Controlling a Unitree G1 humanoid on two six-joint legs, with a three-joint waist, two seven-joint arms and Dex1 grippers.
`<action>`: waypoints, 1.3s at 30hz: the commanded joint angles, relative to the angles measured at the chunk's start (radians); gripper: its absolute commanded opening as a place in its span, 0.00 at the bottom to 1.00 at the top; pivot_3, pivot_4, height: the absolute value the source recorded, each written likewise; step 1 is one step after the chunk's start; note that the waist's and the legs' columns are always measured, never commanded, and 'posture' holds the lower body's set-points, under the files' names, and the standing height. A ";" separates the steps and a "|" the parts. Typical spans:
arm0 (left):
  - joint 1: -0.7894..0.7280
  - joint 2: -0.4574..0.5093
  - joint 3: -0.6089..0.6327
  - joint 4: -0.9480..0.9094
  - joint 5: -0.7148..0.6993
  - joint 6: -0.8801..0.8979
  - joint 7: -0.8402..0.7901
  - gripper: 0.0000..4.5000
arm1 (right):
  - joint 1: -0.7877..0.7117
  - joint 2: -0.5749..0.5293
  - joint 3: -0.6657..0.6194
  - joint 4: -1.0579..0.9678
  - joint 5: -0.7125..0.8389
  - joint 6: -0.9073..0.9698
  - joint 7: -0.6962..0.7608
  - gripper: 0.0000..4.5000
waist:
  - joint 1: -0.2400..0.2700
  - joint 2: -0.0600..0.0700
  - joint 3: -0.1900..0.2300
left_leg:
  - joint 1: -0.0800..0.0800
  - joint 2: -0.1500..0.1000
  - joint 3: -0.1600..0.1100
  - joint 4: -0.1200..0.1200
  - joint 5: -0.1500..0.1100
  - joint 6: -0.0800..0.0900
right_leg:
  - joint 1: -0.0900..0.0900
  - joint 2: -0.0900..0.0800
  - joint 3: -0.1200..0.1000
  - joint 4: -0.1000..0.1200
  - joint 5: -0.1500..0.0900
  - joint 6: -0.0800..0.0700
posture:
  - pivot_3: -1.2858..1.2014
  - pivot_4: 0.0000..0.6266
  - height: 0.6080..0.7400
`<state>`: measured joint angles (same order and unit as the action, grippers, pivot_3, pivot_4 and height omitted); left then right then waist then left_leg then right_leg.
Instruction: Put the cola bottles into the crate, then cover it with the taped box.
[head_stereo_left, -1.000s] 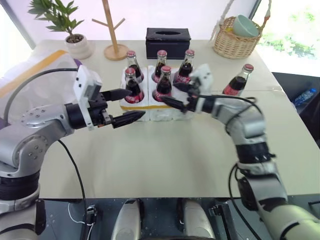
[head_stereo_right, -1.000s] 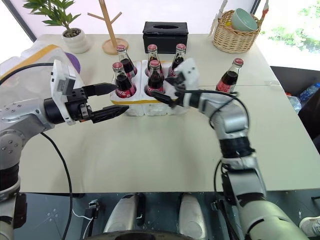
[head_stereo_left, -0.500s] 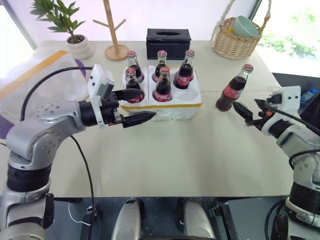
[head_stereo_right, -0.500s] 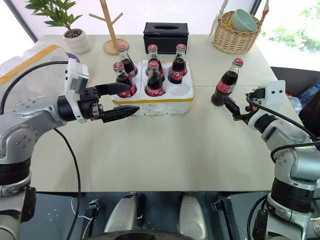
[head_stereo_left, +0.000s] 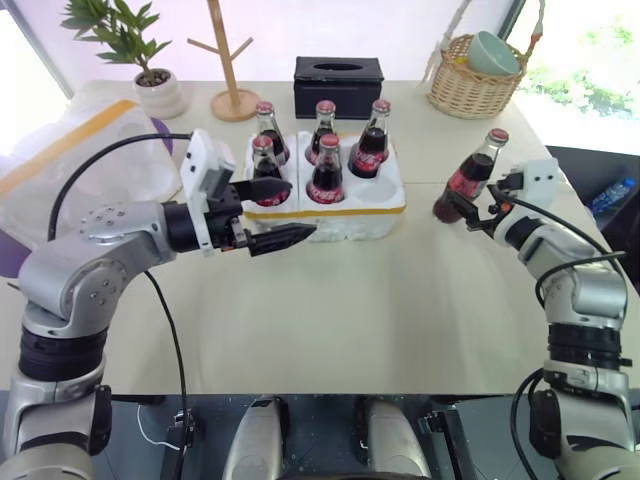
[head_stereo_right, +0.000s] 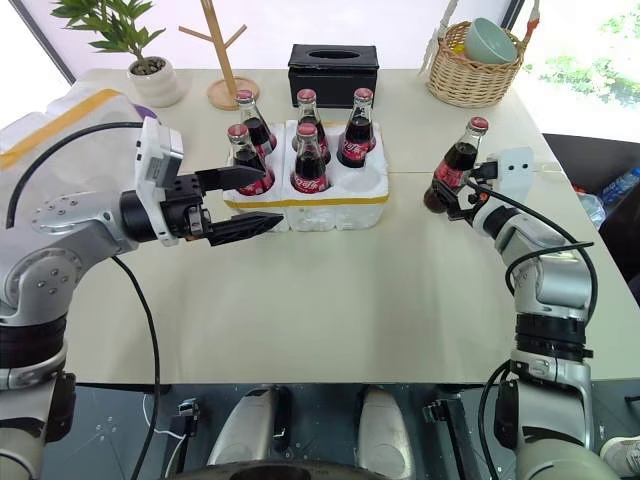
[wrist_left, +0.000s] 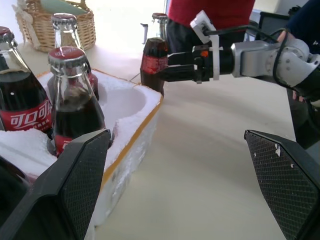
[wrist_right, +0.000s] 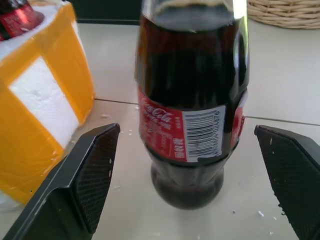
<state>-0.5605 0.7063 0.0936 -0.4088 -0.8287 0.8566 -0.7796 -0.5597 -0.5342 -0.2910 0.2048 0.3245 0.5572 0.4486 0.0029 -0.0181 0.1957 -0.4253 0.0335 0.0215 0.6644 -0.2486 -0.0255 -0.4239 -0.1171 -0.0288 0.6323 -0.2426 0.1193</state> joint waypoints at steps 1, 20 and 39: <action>0.000 0.010 0.020 -0.035 0.002 -0.023 0.000 1.00 | -0.082 -0.020 0.001 0.101 -0.003 -0.078 0.046 0.98 | -0.003 0.000 0.000 | 0.000 0.000 0.000 0.000 0.000 0.000 | 0.000 0.000 0.000 0.000 0.000 0.000 | 0.52 0.24 0.97; -0.011 0.023 0.041 -0.028 0.001 -0.009 0.008 1.00 | -0.238 -0.021 -0.073 0.021 0.192 -0.059 0.126 0.60 | -0.016 0.004 0.002 | -0.001 0.000 0.000 0.000 0.000 0.000 | -0.001 0.000 0.000 0.000 0.000 0.000 | 0.52 0.24 0.97; -0.002 0.029 0.056 -0.025 0.003 -0.015 0.023 1.00 | -0.217 0.023 0.293 -0.229 0.114 0.021 0.224 0.60 | -0.015 0.003 0.002 | -0.001 0.000 0.000 0.000 0.000 0.000 | -0.001 0.000 0.000 0.000 0.000 0.000 | 0.52 0.24 0.97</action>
<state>-0.5594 0.7232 0.1089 -0.4122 -0.8188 0.8572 -0.7585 -0.7581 -0.5085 -0.0106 0.0139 0.4630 0.6258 0.6551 -0.0125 -0.0147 0.1978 -0.4266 0.0334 0.0214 0.6640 -0.2486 -0.0256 -0.4251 -0.1173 -0.0290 0.6320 -0.2426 0.1194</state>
